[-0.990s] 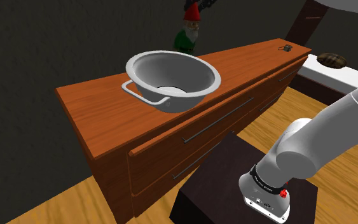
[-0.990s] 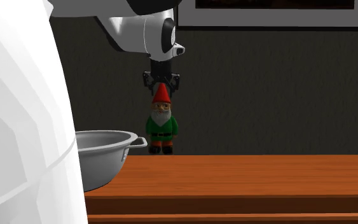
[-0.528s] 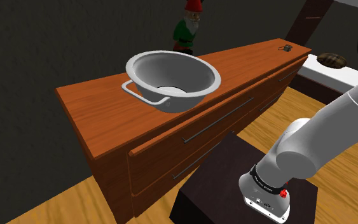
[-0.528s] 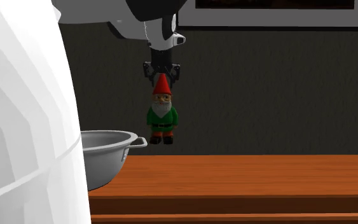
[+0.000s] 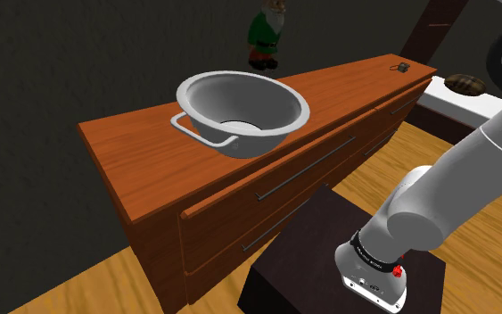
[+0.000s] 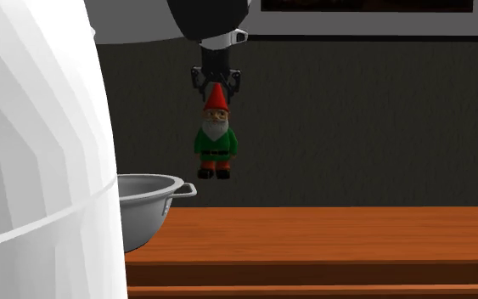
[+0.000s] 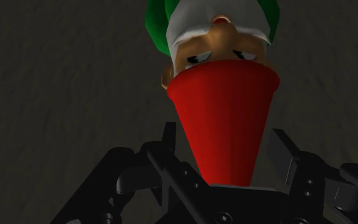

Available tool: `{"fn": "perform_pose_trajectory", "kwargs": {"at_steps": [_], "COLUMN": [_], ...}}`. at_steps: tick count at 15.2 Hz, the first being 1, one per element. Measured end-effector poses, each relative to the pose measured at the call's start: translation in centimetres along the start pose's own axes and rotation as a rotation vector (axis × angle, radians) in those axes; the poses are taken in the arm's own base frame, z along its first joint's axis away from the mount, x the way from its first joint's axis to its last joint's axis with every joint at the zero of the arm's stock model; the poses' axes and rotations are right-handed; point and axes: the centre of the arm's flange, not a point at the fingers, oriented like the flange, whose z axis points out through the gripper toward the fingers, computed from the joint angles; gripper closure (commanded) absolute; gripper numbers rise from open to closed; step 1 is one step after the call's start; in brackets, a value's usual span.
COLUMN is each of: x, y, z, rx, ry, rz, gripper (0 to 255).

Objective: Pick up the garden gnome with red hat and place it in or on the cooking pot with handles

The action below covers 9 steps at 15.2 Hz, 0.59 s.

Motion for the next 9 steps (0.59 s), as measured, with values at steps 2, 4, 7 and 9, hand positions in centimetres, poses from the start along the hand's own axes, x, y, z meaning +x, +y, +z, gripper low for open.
{"fn": "perform_pose_trajectory", "kwargs": {"at_steps": [2,4,7,9], "x": [0.6,1.2,2.3,2.9], "y": [-0.1,-0.1,-0.4,-0.5], "z": [-0.8,-1.6,-2.9,-3.6], "rx": [0.000,0.000,0.000,0.000], "ry": [0.000,0.000,0.000,0.000], "rz": [0.000,0.000,0.000,0.000], "gripper": [255,255,255,255]}}
